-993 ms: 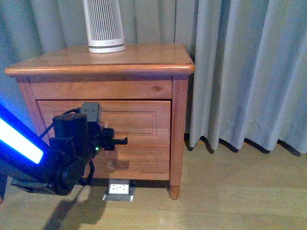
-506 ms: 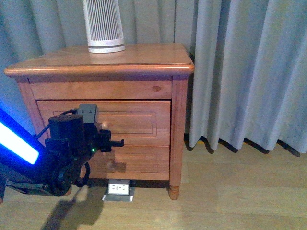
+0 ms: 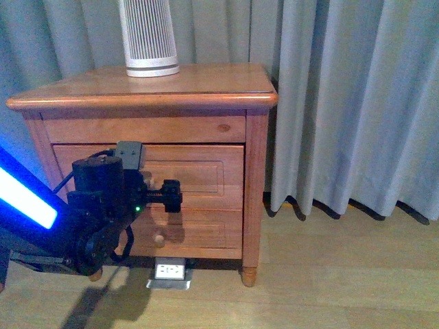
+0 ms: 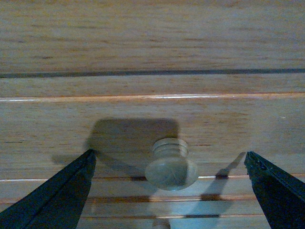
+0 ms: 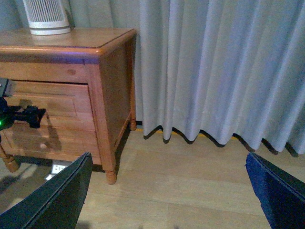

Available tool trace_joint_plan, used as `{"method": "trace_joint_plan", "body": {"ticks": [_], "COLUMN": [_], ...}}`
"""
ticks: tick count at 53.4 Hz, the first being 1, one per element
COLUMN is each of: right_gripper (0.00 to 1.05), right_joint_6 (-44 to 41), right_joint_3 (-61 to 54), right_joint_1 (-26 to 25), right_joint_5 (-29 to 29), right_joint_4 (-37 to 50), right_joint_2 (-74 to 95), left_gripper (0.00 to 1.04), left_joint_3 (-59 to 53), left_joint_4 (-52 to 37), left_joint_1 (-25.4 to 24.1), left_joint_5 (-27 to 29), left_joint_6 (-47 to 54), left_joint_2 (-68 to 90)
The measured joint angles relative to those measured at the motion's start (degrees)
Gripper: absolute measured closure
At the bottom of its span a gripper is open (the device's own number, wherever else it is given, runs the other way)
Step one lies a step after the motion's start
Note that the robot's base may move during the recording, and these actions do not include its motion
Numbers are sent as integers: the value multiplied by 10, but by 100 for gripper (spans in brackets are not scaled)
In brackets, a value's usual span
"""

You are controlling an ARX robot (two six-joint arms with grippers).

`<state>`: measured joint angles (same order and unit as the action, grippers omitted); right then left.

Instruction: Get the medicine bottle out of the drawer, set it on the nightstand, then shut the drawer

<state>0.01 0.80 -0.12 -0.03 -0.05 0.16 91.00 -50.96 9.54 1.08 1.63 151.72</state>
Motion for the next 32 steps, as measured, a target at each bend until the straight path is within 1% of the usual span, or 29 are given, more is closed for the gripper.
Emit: {"method": "trace_joint_plan", "body": {"ticks": [2, 4, 10, 25, 28, 32], "right_gripper": [7, 7, 7, 7, 7, 7], "right_joint_6": [0, 0, 0, 0, 0, 0], "right_joint_3": [0, 0, 0, 0, 0, 0], "right_joint_1": [0, 0, 0, 0, 0, 0], "right_joint_5": [0, 0, 0, 0, 0, 0], "right_joint_4": [0, 0, 0, 0, 0, 0], "right_joint_2": [0, 0, 0, 0, 0, 0], "left_gripper": [8, 15, 31, 72, 77, 78], "left_joint_3": [0, 0, 0, -3, -6, -9], "left_joint_4": [0, 0, -1, -7, -8, -9], "left_joint_1": [0, 0, -3, -3, -2, -2], "left_joint_5": [2, 8, 10, 3, 3, 2], "left_joint_6": [0, 0, 1, 3, 3, 3], "left_joint_2": [0, 0, -2, -3, -5, -7]}}
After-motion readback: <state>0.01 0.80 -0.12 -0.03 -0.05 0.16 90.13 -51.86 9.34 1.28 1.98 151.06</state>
